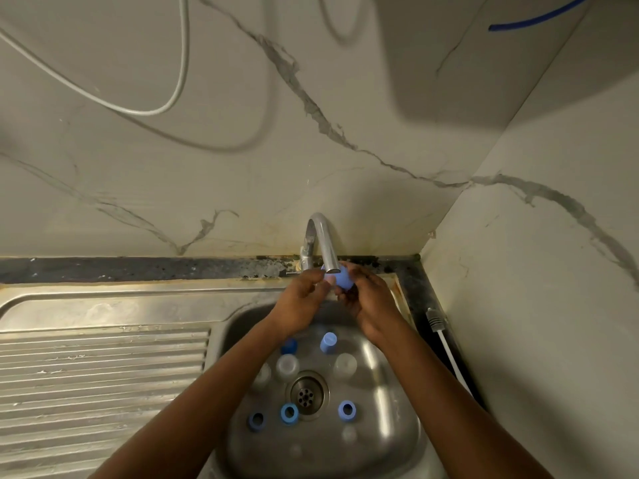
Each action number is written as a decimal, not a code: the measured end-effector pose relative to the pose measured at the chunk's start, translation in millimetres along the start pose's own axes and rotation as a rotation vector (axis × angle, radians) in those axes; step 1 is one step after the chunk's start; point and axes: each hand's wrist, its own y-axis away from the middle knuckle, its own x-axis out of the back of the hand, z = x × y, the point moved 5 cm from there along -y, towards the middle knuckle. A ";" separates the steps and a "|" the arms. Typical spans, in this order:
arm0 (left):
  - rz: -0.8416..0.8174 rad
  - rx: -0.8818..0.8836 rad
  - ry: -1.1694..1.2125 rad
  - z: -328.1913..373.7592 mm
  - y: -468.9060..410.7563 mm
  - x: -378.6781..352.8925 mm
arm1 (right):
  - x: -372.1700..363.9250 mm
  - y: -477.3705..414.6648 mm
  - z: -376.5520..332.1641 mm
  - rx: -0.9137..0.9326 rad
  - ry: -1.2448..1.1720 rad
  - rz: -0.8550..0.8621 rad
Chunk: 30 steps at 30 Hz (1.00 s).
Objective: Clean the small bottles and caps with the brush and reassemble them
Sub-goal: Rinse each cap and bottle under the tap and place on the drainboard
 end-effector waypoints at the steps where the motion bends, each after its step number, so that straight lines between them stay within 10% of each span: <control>1: -0.018 -0.082 -0.201 -1.5 -2.3 1.9 | 0.3 -0.3 1.4 -0.063 -0.088 -0.019; 7: -0.035 -0.337 -0.911 16.4 7.7 12.4 | -0.2 -2.0 20.7 -0.280 -0.189 -0.073; 16: -0.173 -0.291 -1.287 28.4 8.4 17.3 | -7.8 -11.4 24.5 -0.235 -0.173 -0.080; 25: -0.297 0.185 0.212 20.4 19.0 -4.5 | -9.8 -17.3 28.0 -0.105 -0.232 -0.182; 30: -0.310 -0.045 -0.719 8.4 14.3 5.7 | -6.7 -18.2 26.7 -0.114 -0.189 -0.073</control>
